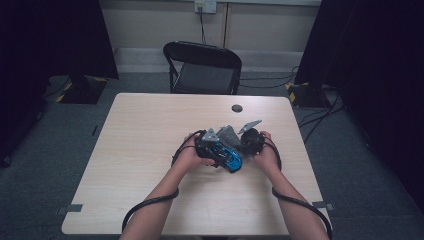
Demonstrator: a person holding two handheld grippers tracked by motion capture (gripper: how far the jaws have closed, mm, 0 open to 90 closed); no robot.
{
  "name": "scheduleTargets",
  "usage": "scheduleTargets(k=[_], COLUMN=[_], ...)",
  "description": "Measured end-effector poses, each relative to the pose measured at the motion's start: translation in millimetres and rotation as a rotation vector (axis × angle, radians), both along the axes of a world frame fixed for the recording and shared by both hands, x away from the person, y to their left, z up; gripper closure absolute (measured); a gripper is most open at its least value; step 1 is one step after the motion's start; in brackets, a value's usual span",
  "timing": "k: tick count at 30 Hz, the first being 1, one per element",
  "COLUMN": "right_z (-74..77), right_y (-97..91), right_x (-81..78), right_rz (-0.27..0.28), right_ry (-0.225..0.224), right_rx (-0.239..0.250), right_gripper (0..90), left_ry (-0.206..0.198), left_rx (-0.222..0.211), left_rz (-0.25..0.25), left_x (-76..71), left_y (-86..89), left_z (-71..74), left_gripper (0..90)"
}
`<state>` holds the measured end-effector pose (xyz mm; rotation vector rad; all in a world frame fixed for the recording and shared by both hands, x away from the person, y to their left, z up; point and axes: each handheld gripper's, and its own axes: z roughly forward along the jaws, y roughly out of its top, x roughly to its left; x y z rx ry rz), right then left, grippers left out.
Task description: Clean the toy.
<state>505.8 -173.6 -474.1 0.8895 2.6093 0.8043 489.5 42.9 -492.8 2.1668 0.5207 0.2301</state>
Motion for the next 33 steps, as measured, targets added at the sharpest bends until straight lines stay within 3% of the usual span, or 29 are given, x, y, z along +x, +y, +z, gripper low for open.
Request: scheduleTargets(k=[5,10,26,33], right_z=[-0.7,0.1,0.8,12.9], right_y=[-9.3,-17.7,-51.0,-64.4], right_x=[-5.2,-11.6,-45.5,-48.3], right_rz=[-0.005,0.002,-0.030,-0.044], right_ry=[0.010,0.013,0.030,0.034], right_rx=[0.027,0.022,0.067,0.080], right_gripper=[77.6,77.5,77.4,77.5], left_ry=[0.002,0.002,0.001,0.002], left_rx=[0.002,-0.001,0.012,0.010], left_rz=[0.001,0.004,0.008,0.007], left_x=[0.2,0.1,-1.6,-1.7], left_y=[-0.2,0.5,-2.1,-2.6], left_z=[0.3,-0.1,1.1,1.0], left_gripper=[7.5,7.5,7.5,7.5])
